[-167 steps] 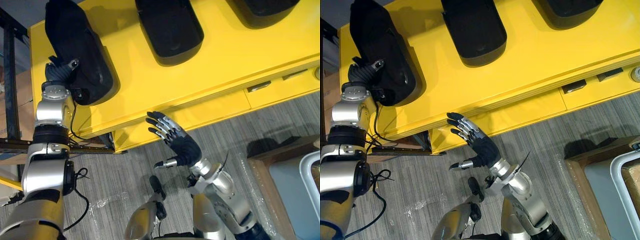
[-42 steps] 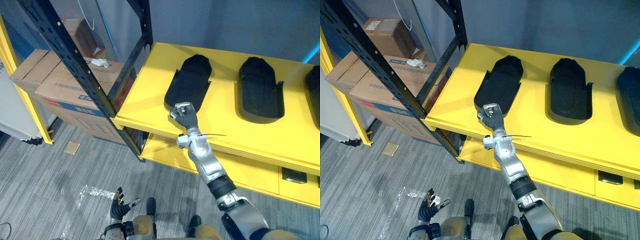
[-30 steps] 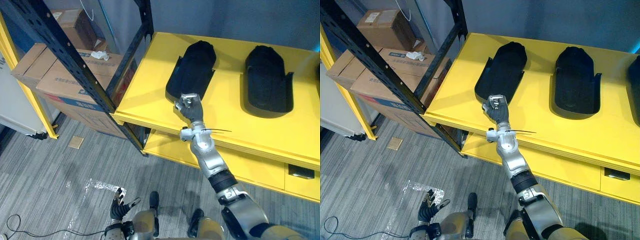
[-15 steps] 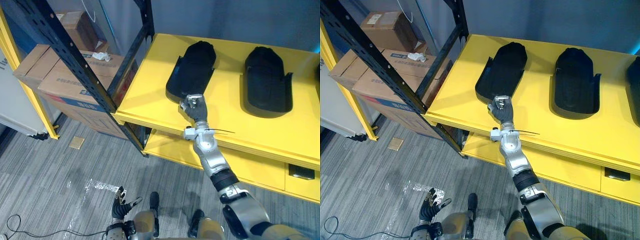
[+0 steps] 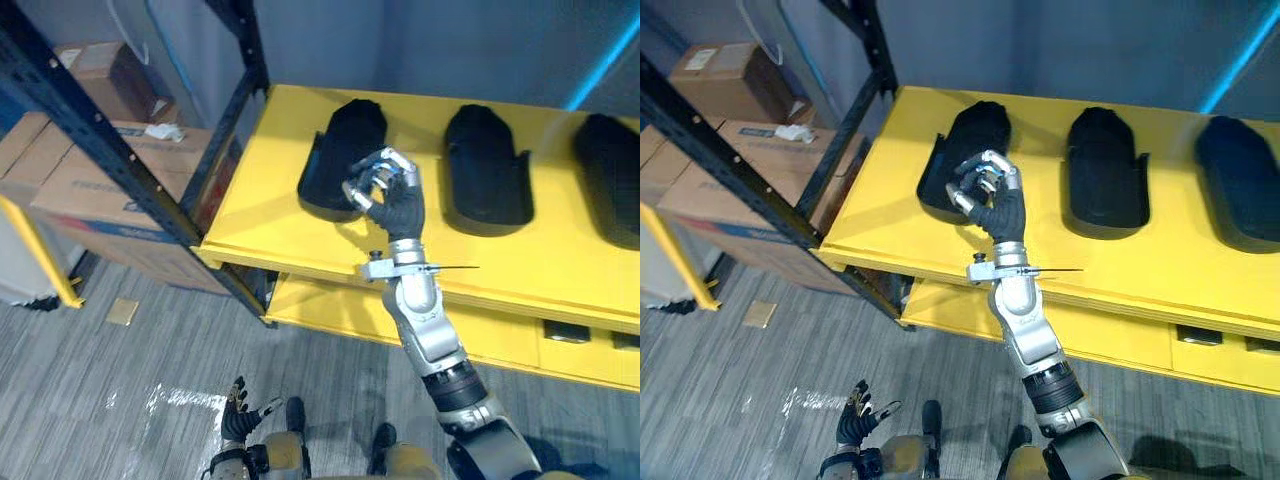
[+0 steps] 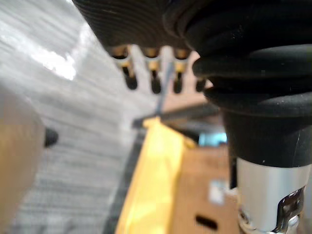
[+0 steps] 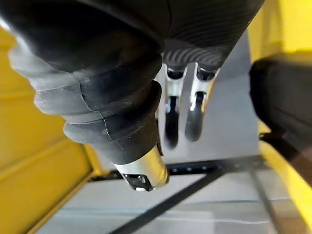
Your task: Walk over and take plastic housings, then place them on the shelf
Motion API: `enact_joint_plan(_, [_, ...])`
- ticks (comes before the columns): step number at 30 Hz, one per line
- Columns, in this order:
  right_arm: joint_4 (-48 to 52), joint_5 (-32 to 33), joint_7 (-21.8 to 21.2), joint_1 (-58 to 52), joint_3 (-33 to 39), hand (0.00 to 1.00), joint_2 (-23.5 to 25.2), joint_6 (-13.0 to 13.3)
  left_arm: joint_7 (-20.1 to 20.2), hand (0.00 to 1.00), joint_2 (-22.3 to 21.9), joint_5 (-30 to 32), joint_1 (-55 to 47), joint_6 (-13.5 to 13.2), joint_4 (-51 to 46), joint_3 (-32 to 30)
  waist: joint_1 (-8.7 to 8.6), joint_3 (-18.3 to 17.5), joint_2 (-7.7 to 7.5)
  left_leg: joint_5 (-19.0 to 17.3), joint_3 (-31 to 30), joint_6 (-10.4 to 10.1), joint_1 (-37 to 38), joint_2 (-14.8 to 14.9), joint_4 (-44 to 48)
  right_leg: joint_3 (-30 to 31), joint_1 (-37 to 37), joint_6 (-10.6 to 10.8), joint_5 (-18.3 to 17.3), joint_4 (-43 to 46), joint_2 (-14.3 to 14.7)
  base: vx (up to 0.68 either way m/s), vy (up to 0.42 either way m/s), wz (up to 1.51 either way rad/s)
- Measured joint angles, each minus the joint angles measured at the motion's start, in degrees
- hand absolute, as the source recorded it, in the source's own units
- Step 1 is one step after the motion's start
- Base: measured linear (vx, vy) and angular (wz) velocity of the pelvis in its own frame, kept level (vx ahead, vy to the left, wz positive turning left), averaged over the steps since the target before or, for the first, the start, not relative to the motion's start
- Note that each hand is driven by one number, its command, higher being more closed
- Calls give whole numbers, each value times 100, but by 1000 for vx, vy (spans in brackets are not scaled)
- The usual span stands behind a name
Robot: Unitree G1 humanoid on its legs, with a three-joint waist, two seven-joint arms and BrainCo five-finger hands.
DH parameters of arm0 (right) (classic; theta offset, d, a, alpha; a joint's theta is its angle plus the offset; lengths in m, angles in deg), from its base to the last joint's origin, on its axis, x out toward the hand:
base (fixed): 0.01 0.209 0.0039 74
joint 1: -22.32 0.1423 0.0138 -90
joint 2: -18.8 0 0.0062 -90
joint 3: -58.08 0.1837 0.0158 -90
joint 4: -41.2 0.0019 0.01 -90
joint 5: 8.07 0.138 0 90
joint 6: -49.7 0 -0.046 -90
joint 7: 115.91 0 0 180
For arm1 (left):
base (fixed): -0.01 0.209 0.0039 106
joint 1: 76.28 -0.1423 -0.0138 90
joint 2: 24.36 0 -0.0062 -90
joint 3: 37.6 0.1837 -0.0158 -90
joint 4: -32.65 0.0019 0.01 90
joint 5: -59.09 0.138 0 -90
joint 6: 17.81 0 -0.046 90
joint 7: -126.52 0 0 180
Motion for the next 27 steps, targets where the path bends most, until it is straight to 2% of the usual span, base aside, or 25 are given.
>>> enact_joint_plan(3, [71,221,-319,-48,-170,0,-2,-81,-101,0,-9,3,6,5,38,-15,-80,-68,-22,-31,47,13,-5,56,-3,24,22,-22,82,-115,73,-17,-14,-11])
enact_joint_plan(6, [192,261,-517,-52,-505,0,-4,-290,-158,0,-8,65,-10,5,207,-83,-61,-175,-29,-45,176,9,-16,101,-5,132,25,-44,220,-305,140,-19,2,-18])
enact_joint_plan(10, [190,184,-505,-57,-847,0,-5,-446,-168,0,-6,397,-1,-45,216,-81,-82,-279,-62,-52,182,16,-23,111,-6,138,99,-55,324,-483,174,-2,0,-3])
enact_joint_plan(14, [193,197,-497,-132,-974,0,-44,-445,-250,0,-3,558,55,-284,169,-62,-98,-390,-137,-63,236,4,-45,122,-6,175,89,-62,341,-577,192,8,0,-5])
enact_joint_plan(17, [278,193,-444,-561,-863,0,-156,-453,-299,0,-7,546,-3,-347,-617,22,-119,-545,-166,-62,280,6,-115,112,-3,206,3,-30,397,-585,189,47,4,-6])
enact_joint_plan(19, [659,207,-378,-1124,-503,0,-224,-464,-249,0,-5,391,-55,-433,-1808,47,-134,-550,-170,-61,290,7,-108,98,2,223,4,-13,409,-585,179,43,10,-3])
enact_joint_plan(20, [890,217,-362,-1468,-311,0,-257,-462,-65,0,-1,134,-64,-428,-2458,69,-154,-566,-164,-61,301,7,-104,95,3,240,3,-10,412,-586,177,28,6,-4])
enact_joint_plan(21, [945,218,-355,-1558,-260,0,-265,-456,-14,0,3,57,-67,-426,-2624,76,-159,-576,-159,-61,304,7,-104,95,4,244,1,-9,412,-586,177,35,6,-5])
enact_joint_plan(23, [1273,353,-310,-2279,79,0,-343,-453,517,0,64,-360,-134,-362,-3801,122,-251,-674,-93,-62,323,8,-97,90,1,265,-1,-6,414,-590,172,33,3,-4])
enact_joint_plan(24, [1296,383,-310,-2342,108,0,-348,-453,585,0,71,-365,-143,-355,-3907,122,-272,-682,-82,-63,324,8,-96,90,0,266,-1,-6,414,-590,172,22,2,-4])
enact_joint_plan(26, [1320,437,-396,-2670,301,0,-366,-452,1177,0,216,-783,-211,-203,-4583,154,-404,-736,4,-67,350,9,-79,103,-2,292,-3,8,423,-590,182,-1,1,-6])
enact_joint_plan(27, [1318,437,-410,-2716,335,0,-383,-454,1345,0,245,-898,-211,-186,-4714,154,-438,-748,24,-69,359,9,-73,108,-2,299,-3,12,426,-591,185,-17,3,-13])
